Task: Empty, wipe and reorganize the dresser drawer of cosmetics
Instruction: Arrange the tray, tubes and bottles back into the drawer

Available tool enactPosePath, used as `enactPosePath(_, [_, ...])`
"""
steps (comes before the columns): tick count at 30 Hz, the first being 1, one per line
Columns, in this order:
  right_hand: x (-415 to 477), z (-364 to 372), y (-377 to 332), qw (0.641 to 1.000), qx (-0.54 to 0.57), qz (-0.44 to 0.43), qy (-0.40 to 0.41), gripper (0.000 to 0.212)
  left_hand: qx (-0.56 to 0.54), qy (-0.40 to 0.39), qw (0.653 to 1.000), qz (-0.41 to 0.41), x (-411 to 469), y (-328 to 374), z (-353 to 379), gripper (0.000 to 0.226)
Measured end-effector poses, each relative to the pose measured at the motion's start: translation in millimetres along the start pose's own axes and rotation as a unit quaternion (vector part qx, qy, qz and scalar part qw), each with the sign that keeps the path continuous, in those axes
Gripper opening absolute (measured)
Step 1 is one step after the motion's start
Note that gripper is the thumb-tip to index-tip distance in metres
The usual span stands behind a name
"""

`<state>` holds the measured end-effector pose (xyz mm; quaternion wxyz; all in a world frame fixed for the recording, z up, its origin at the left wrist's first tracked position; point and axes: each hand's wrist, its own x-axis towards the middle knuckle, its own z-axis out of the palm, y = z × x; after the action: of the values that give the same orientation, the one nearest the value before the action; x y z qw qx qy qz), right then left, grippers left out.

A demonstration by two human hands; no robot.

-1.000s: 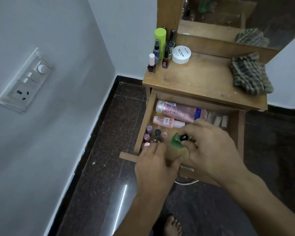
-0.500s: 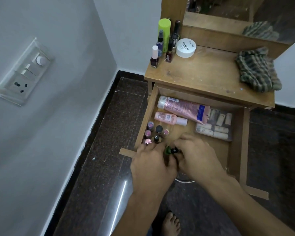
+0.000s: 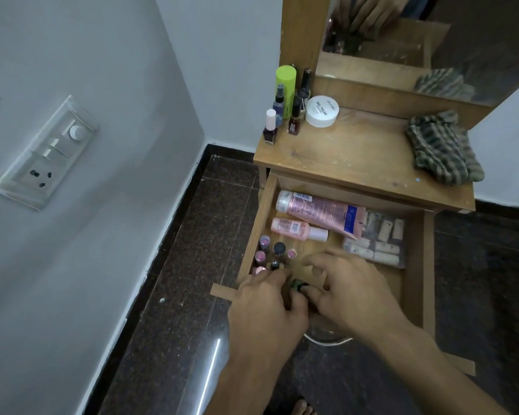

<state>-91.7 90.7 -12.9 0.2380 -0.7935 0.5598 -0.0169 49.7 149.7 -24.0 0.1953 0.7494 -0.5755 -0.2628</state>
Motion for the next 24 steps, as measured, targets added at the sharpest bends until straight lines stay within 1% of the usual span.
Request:
enactPosePath(1, [6, -12, -1, 1.000, 0.008, -0.002, 0.006, 0.041, -0.025, 0.013, 1.000, 0.003, 3, 2, -3, 0.029])
enactPosePath(3, [26, -39, -7, 0.998, 0.048, -0.003, 0.028, 0.038, -0.056, 0.052, 0.997, 0.010, 16, 8, -11, 0.021])
enactPosePath(4, [40, -54, -12, 0.995, 0.078, 0.000, 0.055, 0.033, -0.064, 0.076, 0.995, 0.010, 26, 13, -16, 0.017])
enactPosePath(6, [74, -77, -25, 0.985, 0.117, 0.014, 0.123, 0.026, -0.090, 0.122, 0.988, 0.001, 54, 21, -25, 0.019])
enactPosePath(8, [111, -94, -39, 0.976, 0.105, 0.019, 0.188, 0.028, -0.117, 0.157, 0.981, -0.010, 88, 27, -32, 0.023])
enactPosePath(10, [144, -104, -52, 0.971, 0.083, 0.005, 0.224, 0.026, -0.137, 0.176, 0.974, -0.032, 122, 29, -37, 0.028])
enactPosePath(12, [170, -107, -61, 0.970, 0.052, 0.008, 0.236, 0.024, -0.141, 0.179, 0.972, -0.052, 151, 28, -39, 0.031])
enactPosePath(14, [187, -104, -64, 0.971, 0.026, 0.031, 0.235, 0.025, -0.127, 0.170, 0.975, -0.058, 173, 27, -39, 0.036])
enactPosePath(20, [208, -90, -57, 0.976, -0.018, 0.047, 0.210, 0.027, -0.115, 0.146, 0.982, -0.017, 205, 26, -33, 0.030])
enactPosePath(24, [199, -93, -56, 0.978, -0.008, 0.021, 0.207, 0.026, -0.116, 0.170, 0.979, -0.001, 202, 28, -35, 0.028])
